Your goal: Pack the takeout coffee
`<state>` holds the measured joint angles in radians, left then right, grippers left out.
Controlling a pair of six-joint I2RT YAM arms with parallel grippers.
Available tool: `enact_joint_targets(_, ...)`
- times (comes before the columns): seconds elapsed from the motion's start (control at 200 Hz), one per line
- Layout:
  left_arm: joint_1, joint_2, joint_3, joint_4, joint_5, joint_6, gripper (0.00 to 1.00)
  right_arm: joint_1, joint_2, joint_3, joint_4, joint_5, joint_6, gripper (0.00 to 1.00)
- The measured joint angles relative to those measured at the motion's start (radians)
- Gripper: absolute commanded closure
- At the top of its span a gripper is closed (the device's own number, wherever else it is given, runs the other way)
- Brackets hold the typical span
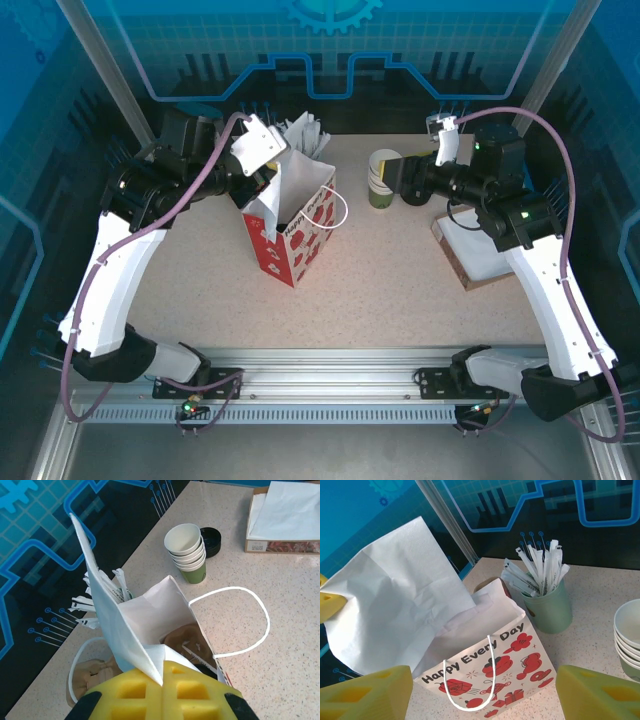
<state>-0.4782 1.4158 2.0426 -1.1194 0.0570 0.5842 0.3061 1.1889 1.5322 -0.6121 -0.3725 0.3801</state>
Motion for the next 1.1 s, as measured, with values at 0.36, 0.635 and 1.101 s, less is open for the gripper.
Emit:
enact_joint_targets(0.36, 0.019, 0.109, 0.135, 0.006, -0.005, 0.017, 1.00, 0.000, 0.003, -0.015, 0.003, -0.003, 0.001, 0.23)
enact_joint_targets(0.635, 0.028, 0.192, 0.208, -0.002, 0.000, 0.018, 1.00, 0.000, 0.003, -0.034, 0.005, -0.003, 0.004, 0.23)
enact_joint_targets(1.101, 0.032, 0.140, 0.066, 0.002, 0.011, 0.010, 1.00, 0.000, 0.003, -0.037, 0.008, -0.003, 0.004, 0.23)
